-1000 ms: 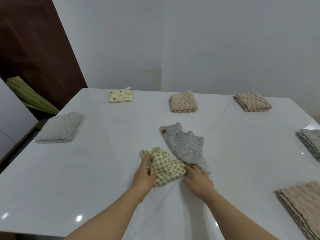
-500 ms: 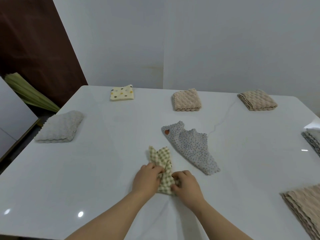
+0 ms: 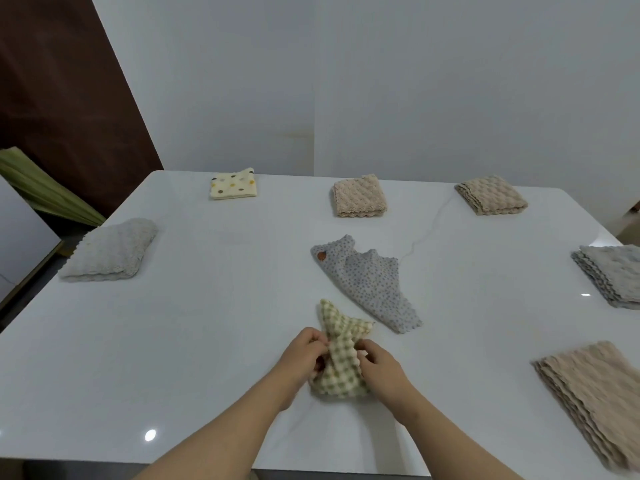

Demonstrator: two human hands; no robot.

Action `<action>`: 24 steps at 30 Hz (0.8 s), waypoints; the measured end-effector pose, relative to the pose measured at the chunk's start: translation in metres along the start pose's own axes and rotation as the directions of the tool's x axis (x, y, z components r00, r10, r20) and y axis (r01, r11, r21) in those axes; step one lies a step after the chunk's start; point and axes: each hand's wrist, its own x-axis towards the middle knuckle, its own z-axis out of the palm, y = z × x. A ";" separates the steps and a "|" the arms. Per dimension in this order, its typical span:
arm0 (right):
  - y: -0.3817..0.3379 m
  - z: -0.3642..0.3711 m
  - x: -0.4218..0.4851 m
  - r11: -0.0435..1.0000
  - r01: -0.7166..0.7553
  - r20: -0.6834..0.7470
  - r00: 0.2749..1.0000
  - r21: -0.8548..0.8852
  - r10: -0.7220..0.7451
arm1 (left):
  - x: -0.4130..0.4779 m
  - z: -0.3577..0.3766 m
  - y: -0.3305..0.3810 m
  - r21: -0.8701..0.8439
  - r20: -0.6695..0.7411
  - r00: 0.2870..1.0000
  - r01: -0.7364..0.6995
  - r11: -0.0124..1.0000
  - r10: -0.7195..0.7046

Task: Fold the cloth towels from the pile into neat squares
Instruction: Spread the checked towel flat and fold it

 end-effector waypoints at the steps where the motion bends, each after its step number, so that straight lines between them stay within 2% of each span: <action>1: 0.001 0.001 -0.003 1.000 -0.008 0.002 1.000 0.027 0.008 | -0.002 0.003 0.000 -0.019 0.015 1.000 -0.007 1.000 0.008; 4: 0.005 0.003 -0.012 0.996 -0.020 -0.003 1.000 0.087 0.020 | -0.006 0.012 0.000 0.141 0.025 0.997 -0.079 0.987 0.076; 7: 0.010 0.003 -0.016 0.981 -0.027 -0.011 1.000 0.193 0.030 | -0.009 0.019 0.000 0.345 0.007 0.987 -0.152 0.926 0.160; 9: 0.012 0.001 -0.019 0.965 -0.025 -0.008 1.000 0.259 0.028 | -0.009 0.021 0.000 0.406 0.010 0.983 -0.170 0.898 0.182; 14: 0.012 -0.001 -0.020 0.918 -0.041 -0.028 0.998 0.394 0.057 | -0.010 0.024 -0.002 0.451 0.050 0.984 -0.176 0.875 0.172; 19: 0.016 0.000 -0.014 0.922 -0.086 -0.078 0.989 0.378 0.124 | -0.012 0.027 0.000 0.496 0.126 0.979 -0.202 0.845 0.160; 24: 0.016 0.002 -0.012 0.940 -0.104 -0.088 0.986 0.325 0.139 | -0.011 0.026 -0.003 0.444 0.080 0.989 -0.150 0.884 0.128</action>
